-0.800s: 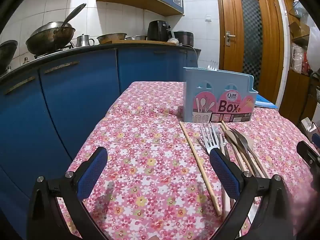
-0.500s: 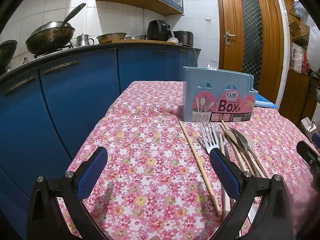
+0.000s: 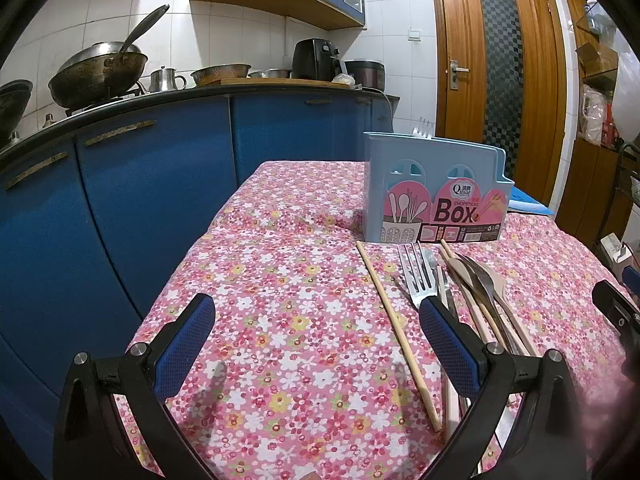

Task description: Organize utensils

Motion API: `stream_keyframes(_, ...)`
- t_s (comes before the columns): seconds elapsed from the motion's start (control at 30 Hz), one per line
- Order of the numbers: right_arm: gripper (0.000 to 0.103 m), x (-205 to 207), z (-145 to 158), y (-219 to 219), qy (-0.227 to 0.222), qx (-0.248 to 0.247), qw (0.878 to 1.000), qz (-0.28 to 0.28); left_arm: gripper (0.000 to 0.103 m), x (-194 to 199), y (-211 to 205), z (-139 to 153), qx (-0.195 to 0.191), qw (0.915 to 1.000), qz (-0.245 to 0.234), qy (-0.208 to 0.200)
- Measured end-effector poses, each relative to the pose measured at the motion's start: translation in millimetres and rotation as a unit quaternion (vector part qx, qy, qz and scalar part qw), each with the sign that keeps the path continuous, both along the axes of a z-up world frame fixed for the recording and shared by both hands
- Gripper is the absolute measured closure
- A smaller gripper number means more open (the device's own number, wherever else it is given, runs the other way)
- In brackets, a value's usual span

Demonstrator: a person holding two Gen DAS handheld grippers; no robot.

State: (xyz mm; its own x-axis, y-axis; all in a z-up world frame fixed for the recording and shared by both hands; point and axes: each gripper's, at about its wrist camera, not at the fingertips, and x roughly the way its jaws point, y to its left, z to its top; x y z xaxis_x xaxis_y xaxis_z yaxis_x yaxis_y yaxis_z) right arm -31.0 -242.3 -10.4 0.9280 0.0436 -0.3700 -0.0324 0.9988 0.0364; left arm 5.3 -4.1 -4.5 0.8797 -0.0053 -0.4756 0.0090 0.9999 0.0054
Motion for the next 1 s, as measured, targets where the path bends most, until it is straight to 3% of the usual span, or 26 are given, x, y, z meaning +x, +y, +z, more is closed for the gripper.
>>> stream_keyframes(1.0,0.0,-0.7,0.9,-0.7,-0.001,0.002,1.0,0.0,0.001,-0.7,2.1,2.2,-0.001,1.0,-0.001,0.003)
